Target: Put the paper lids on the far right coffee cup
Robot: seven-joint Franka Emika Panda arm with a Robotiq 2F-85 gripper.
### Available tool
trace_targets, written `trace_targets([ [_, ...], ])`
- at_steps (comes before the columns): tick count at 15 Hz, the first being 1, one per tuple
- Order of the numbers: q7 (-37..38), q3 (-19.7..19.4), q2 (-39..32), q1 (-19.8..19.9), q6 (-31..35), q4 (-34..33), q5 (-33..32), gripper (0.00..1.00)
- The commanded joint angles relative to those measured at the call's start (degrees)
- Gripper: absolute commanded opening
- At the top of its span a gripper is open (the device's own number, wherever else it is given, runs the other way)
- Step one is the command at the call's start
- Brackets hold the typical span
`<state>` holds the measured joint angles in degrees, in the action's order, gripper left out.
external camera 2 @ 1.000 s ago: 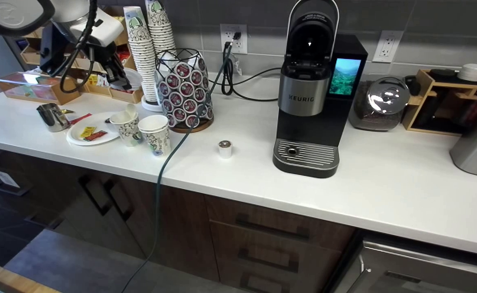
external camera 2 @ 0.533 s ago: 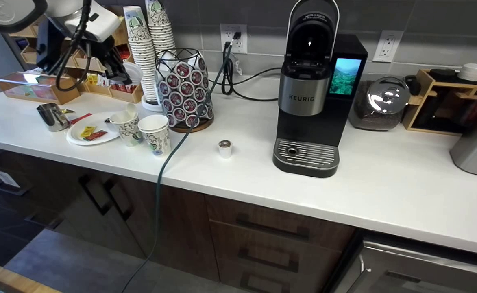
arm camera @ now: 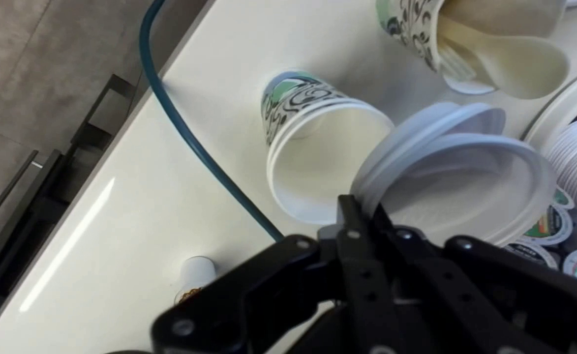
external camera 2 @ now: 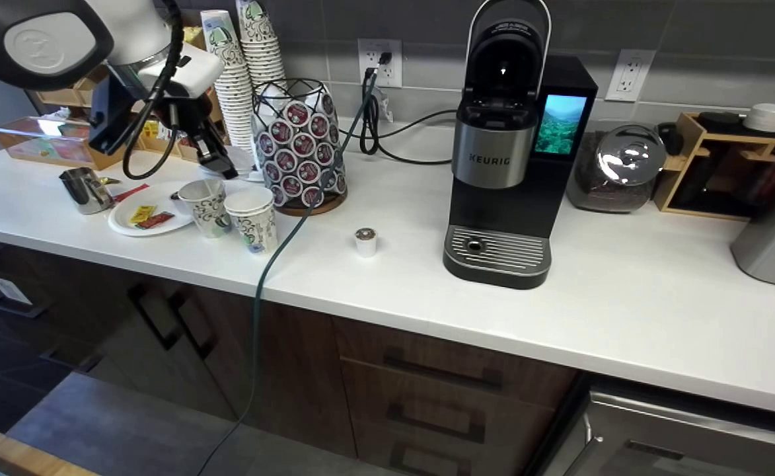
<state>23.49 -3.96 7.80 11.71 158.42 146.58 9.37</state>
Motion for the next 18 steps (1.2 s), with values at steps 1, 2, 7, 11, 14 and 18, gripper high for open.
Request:
trace_targets([
  [1, -2.55, -2.17, 0.43, -0.25, -0.70, 0.09, 0.09, 0.01],
  [2, -2.83, -2.29, 0.04, -0.05, 0.08, 0.30, -1.09, 0.01],
  [7, -3.75, -2.86, -2.73, 0.28, 4.74, 0.51, -4.09, 0.01],
  [11, -3.31, -3.04, -5.04, 0.36, 7.30, 0.39, -5.40, 0.01],
  [14, -3.95, -3.26, -6.24, -0.28, 7.65, 0.34, -4.54, 0.06],
  [18, -5.68, -3.33, -5.89, -0.97, 4.00, 0.01, -2.76, 0.40],
])
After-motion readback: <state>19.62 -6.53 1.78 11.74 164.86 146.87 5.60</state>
